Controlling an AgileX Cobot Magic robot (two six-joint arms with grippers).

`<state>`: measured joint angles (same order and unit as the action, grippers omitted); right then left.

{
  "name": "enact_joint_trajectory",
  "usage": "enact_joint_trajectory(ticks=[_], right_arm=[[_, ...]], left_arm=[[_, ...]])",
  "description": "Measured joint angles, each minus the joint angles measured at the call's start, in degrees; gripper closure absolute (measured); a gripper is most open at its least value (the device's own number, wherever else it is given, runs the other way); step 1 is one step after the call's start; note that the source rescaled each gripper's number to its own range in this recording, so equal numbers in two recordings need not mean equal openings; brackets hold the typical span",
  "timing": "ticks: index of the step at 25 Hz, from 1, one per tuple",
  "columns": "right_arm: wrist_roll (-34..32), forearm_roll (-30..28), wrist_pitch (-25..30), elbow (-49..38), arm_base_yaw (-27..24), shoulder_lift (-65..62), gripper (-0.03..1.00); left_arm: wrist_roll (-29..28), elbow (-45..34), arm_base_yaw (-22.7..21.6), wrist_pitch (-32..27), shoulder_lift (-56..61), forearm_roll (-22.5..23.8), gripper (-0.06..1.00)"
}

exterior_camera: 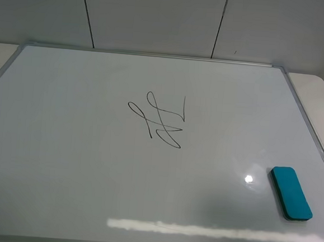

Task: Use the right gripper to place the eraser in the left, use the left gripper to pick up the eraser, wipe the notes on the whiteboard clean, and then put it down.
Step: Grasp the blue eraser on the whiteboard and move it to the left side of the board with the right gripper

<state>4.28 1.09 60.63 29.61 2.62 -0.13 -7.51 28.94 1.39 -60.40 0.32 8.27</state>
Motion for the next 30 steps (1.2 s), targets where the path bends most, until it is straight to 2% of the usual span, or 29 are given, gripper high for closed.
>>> enact_joint_trajectory(ticks=[30], right_arm=[[0.00, -0.22, 0.00, 0.00, 0.00, 0.00, -0.03]], left_arm=[[0.00, 0.00, 0.00, 0.00, 0.00, 0.00, -0.06]])
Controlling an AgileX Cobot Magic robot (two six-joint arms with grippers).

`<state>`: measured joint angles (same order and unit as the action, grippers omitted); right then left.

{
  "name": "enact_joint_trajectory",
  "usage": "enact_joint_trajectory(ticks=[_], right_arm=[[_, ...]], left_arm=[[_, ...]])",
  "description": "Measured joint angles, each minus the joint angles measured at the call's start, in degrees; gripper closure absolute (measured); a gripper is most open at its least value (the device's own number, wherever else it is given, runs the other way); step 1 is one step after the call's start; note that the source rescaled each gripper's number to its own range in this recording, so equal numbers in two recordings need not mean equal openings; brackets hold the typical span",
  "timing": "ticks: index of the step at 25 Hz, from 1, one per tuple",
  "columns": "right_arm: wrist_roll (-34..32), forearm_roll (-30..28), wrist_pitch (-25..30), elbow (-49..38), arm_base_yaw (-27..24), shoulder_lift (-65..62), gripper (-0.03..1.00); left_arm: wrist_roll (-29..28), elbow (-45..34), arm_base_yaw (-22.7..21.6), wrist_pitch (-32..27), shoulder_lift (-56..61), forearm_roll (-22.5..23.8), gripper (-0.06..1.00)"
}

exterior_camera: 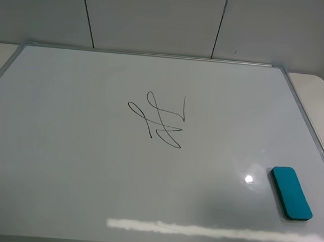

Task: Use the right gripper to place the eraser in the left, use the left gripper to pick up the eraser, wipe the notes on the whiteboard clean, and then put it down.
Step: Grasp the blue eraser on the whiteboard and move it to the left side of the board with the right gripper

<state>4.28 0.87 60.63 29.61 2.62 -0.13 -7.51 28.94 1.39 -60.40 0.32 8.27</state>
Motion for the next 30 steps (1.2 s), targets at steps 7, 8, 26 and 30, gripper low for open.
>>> enact_joint_trajectory(ticks=[7, 8, 26, 30], right_arm=[[0.05, 0.01, 0.00, 0.00, 0.00, 0.00, -0.03], [0.05, 0.01, 0.00, 0.00, 0.00, 0.08, -0.03], [-2.68, 0.30, 8.94, 8.35, 5.35, 28.35, 0.03], [-6.62, 0.46, 8.89, 8.92, 5.79, 33.94, 0.55]], left_arm=[[0.00, 0.00, 0.00, 0.00, 0.00, 0.00, -0.06], [0.00, 0.00, 0.00, 0.00, 0.00, 0.00, -0.06], [0.00, 0.00, 0.00, 0.00, 0.00, 0.00, -0.06], [0.00, 0.00, 0.00, 0.00, 0.00, 0.00, -0.06]])
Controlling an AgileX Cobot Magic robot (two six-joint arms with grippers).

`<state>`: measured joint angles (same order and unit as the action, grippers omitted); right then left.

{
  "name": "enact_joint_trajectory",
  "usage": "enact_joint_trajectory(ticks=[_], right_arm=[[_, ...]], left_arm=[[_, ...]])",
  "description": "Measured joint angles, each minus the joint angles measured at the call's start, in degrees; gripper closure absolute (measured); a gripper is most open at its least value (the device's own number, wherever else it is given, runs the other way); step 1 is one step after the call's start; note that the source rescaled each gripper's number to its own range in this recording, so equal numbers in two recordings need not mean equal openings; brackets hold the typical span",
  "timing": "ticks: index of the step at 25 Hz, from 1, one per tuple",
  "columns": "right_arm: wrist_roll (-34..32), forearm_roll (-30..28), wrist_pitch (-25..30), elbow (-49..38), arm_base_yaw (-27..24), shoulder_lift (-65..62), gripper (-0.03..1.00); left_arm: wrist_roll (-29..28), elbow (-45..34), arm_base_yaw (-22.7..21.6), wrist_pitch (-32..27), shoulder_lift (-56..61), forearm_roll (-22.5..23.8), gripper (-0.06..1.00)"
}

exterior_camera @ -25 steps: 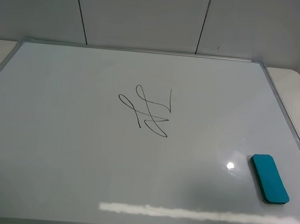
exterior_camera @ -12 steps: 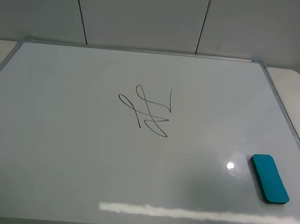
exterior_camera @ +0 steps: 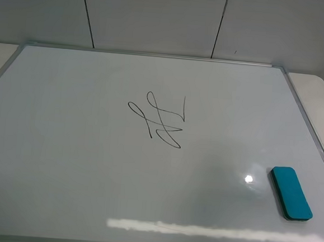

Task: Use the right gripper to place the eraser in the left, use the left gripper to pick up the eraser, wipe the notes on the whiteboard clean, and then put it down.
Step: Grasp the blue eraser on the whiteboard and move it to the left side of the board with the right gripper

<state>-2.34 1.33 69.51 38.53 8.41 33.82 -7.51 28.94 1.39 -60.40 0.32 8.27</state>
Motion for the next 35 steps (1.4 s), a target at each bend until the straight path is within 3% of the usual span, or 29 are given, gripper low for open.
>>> enact_joint_trajectory(ticks=[1, 2, 6, 19, 26, 35], right_arm=[[-0.55, 0.06, 0.00, 0.00, 0.00, 1.13, 0.72], [-0.90, 0.08, 0.00, 0.00, 0.00, 1.91, 0.82], [-1.15, 0.00, -0.04, 0.00, 0.00, 4.21, 0.94], [-2.94, -7.18, -0.93, -1.02, 2.86, 13.46, 0.96], [-4.59, -8.49, -9.61, -6.12, 3.04, 15.60, 0.96], [-7.37, -12.54, -13.53, -7.16, 3.04, 20.18, 0.96]], left_arm=[[0.00, 0.00, 0.00, 0.00, 0.00, 0.00, -0.06], [0.00, 0.00, 0.00, 0.00, 0.00, 0.00, -0.06], [0.00, 0.00, 0.00, 0.00, 0.00, 0.00, -0.06], [0.00, 0.00, 0.00, 0.00, 0.00, 0.00, -0.06], [0.00, 0.00, 0.00, 0.00, 0.00, 0.00, -0.06], [0.00, 0.00, 0.00, 0.00, 0.00, 0.00, -0.06]])
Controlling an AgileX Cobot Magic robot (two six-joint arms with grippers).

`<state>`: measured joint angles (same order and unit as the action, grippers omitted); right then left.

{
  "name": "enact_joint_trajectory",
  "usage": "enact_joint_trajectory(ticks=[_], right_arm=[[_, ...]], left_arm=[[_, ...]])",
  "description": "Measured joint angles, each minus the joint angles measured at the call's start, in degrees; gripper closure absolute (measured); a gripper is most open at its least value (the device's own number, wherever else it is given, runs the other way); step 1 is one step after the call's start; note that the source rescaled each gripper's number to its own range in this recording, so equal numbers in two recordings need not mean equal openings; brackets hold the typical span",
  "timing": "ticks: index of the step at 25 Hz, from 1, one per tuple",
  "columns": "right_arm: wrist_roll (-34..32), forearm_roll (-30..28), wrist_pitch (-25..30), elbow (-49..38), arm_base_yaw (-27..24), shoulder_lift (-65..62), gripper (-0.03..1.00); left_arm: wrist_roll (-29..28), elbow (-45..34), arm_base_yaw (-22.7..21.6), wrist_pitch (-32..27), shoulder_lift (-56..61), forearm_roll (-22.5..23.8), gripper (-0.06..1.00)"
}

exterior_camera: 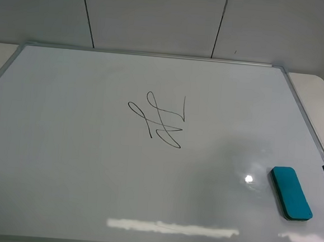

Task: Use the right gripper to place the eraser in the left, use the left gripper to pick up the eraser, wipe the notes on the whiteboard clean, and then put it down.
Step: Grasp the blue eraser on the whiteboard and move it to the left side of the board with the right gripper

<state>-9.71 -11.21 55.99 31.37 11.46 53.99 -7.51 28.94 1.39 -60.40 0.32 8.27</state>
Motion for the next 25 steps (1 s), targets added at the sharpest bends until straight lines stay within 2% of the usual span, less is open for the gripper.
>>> enact_joint_trajectory(ticks=[13, 19, 25], right_arm=[[-0.96, -2.07, -7.30, -0.60, 0.00, 11.32, 0.96], [-3.05, -4.57, -15.30, -4.46, 0.00, 13.33, 0.96], [-5.53, -7.76, -17.08, -5.07, 0.00, 14.89, 0.96]], left_arm=[[0.00, 0.00, 0.00, 0.00, 0.00, 0.00, -0.06], [0.00, 0.00, 0.00, 0.00, 0.00, 0.00, -0.06], [0.00, 0.00, 0.00, 0.00, 0.00, 0.00, -0.06]])
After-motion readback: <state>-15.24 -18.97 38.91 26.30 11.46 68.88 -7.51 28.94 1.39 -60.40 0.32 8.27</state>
